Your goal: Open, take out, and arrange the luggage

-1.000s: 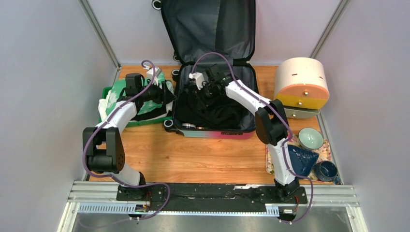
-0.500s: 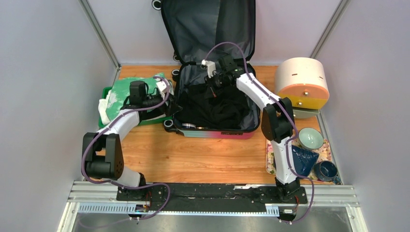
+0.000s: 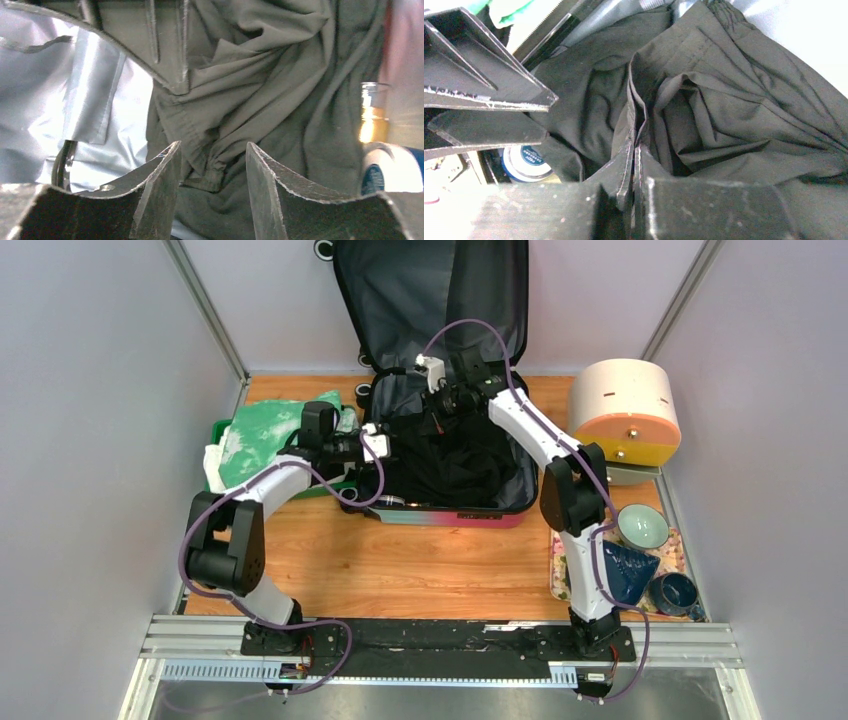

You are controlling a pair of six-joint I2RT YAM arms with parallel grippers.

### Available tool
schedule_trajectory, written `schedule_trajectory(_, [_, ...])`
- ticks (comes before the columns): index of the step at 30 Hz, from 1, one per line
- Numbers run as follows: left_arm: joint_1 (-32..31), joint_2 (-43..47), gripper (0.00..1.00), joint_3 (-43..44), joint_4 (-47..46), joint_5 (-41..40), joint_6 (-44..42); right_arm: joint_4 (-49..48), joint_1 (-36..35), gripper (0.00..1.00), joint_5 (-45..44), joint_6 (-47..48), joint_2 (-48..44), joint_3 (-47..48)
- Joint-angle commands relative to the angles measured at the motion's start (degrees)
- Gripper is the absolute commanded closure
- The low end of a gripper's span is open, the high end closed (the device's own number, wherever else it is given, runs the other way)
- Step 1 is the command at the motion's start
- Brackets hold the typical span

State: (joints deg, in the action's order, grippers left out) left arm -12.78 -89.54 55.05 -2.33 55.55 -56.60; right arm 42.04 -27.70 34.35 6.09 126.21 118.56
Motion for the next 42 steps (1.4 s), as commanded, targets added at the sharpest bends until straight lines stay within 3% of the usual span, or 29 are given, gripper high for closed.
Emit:
schedule_trajectory(1, [0.21,-2.92,0.44,3.85,1.02,1.84,-4.84,-3.10,-1.04,1.00,-4.90,0.42,-1.76,2.38])
schedule_trajectory(3, [-0.14,-4.76,0.43,4.19,0.40,1.15,-4.92,-3.28,-1.04,1.00,-6.13,-0.29,-1.67,1.85])
schedule_trajectory(6, [-0.50,-8.53,0.29,8.05,4.17,-2.72,-5.72,-3.54,-0.60,1.00,-4.03,0.15,-2.55,0.63])
schedule_trajectory(10, [-0.76,-10.66,0.23,9.64,5.76,-3.16,-8.79,-4.68,-0.51,1.00,-0.26,0.94,-4.48,-3.59])
schedule_trajectory(14, [-1.90,-12.41,0.21,10.25,4.26,-5.45,-9.14,-5.22,-0.34,1.00,0.10,0.51,-5.19,-6.06])
schedule_trajectory(28, [-6.47,-18.92,0.19,15.52,12.16,-11.69,-27.68,-5.39,0.72,1.00,4.67,-2.83,-4.05,-4.75])
schedule_trajectory(35, [-8.23,-20.24,0.20,14.65,4.35,-12.75,-25.67,-5.39,0.72,1.00,5.03,-3.71,-3.52,-4.57])
schedule_trajectory(37, [-8.41,-20.76,0.27,16.05,5.13,-11.70,-24.44,-5.13,0.72,0.99,5.11,-4.06,-3.43,-4.31])
schedule_trajectory(39, [-8.41,-21.55,0.45,17.19,5.23,-11.17,-22.43,-5.13,0.90,0.93,4.94,-4.15,-3.52,-3.96])
schedule_trajectory(42, [-8.32,-21.82,0.67,17.55,5.41,-10.46,-21.71,-4.34,1.69,0.54,3.54,-4.59,-4.74,-3.69])
